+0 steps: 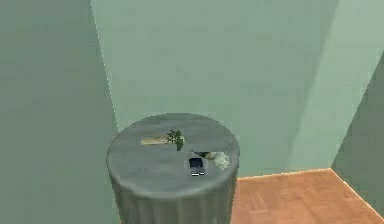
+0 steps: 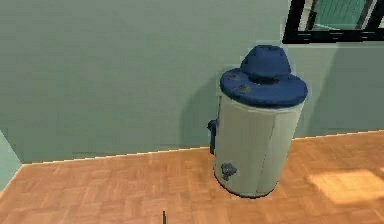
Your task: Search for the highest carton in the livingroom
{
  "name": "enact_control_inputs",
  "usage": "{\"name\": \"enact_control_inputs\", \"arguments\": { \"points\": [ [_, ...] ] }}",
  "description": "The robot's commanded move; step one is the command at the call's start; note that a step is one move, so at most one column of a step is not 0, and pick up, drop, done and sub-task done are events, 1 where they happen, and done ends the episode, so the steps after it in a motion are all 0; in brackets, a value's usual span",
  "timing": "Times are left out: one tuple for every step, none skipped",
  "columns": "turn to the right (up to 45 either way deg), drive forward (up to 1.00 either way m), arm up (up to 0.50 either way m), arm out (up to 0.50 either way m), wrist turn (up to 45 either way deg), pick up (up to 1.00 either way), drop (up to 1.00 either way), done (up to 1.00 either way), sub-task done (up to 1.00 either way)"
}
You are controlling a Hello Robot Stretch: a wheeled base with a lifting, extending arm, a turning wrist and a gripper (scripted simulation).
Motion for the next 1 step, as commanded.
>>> {"name": "enact_control_inputs", "arguments": {
  "points": [
    [0.0, 0.0, 0.0, 0.0, 0.0, 0.0, 0.0, 1.0, 0.0]
  ]
}}
